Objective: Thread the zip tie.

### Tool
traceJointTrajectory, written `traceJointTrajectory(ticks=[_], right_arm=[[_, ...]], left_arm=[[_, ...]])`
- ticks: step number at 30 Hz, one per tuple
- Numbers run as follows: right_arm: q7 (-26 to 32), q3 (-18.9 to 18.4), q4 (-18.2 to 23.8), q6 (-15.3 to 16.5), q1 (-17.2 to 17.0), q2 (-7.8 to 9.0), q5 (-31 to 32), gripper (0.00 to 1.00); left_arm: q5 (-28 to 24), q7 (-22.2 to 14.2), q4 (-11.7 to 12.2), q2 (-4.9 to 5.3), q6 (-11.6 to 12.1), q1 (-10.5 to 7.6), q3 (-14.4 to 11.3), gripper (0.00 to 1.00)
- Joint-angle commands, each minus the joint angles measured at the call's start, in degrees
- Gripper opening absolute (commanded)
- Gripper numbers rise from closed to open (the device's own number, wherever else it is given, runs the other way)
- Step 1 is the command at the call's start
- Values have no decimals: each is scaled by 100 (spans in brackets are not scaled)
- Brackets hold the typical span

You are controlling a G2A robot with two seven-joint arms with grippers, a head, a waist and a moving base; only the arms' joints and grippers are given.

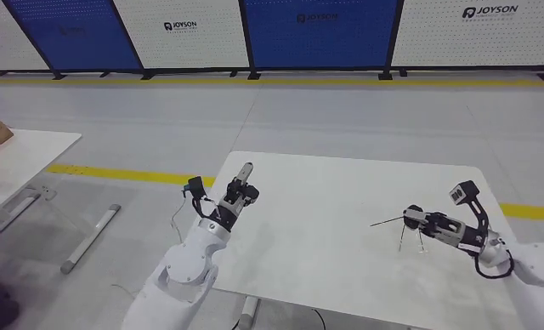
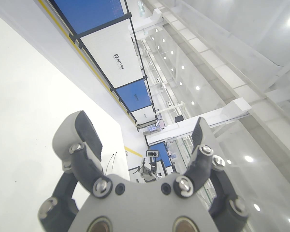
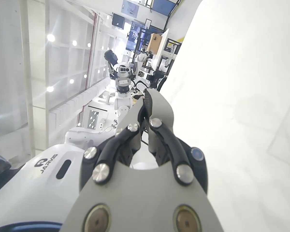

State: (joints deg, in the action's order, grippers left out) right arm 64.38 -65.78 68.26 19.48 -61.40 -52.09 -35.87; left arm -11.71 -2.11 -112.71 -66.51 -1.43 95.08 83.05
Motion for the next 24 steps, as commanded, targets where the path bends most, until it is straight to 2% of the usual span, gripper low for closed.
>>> traceJointTrajectory(ticks=[1, 6, 9, 12, 16, 20, 24], right_arm=[[0, 0, 0, 0, 0, 0, 0, 0], [0, 0, 0, 0, 0, 0, 0, 0], [-387, -16, 118, -84, -92, -23, -28, 0], [-765, 100, 345, -126, -151, -105, -238, 0], [-1306, 454, 476, -103, -20, -266, -175, 0], [-1686, 882, 525, -207, 202, -437, 85, 0], [-1692, 1067, 395, -420, 377, -530, 152, 0]], left_arm=[[-4, -5, 1, 1, 1, 1, 4, 100], [-4, -5, 1, 1, 1, 1, 4, 100], [-26, -33, 7, -1, 2, -4, -12, 100], [-161, -337, -24, -5, -30, -48, -95, 100], [-172, -712, -154, -23, -140, -155, -430, 100], [-63, -956, -250, -52, -283, -361, -862, 100], [62, -834, -226, -101, -411, -558, -1256, 100]])
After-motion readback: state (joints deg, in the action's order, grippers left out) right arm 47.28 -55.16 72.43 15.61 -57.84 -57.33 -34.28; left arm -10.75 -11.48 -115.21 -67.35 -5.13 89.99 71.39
